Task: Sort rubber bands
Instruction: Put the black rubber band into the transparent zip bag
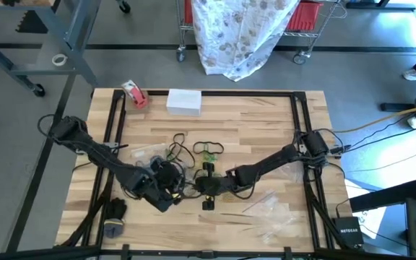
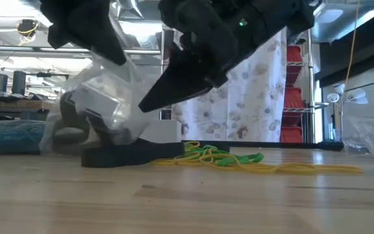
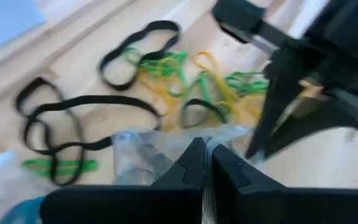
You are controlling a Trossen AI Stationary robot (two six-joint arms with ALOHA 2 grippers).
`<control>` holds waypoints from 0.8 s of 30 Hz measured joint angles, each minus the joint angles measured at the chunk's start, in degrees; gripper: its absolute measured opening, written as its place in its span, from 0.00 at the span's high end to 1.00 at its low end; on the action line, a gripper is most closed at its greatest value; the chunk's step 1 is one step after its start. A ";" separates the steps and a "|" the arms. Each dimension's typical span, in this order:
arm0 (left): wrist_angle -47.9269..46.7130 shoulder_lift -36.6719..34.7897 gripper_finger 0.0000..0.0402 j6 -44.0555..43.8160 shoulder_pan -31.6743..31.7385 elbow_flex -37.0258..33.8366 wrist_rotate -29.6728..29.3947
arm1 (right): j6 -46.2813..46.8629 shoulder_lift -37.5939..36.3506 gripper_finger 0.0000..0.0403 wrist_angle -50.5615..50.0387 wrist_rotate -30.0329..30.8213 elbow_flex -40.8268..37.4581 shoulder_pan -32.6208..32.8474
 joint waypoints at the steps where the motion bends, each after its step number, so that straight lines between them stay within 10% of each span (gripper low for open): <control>1: -1.06 -0.02 1.00 -0.50 0.02 0.00 -0.10 | -0.18 0.03 0.93 0.11 -0.06 0.03 -0.26; 13: -5.81 -0.04 1.00 -3.72 -0.02 -0.33 -0.46 | -14.52 -0.79 0.49 -18.33 2.86 7.27 -0.07; 24: -5.33 -0.01 1.00 -3.11 0.02 -0.34 -0.16 | -15.72 -1.64 0.41 -24.01 1.57 7.87 0.77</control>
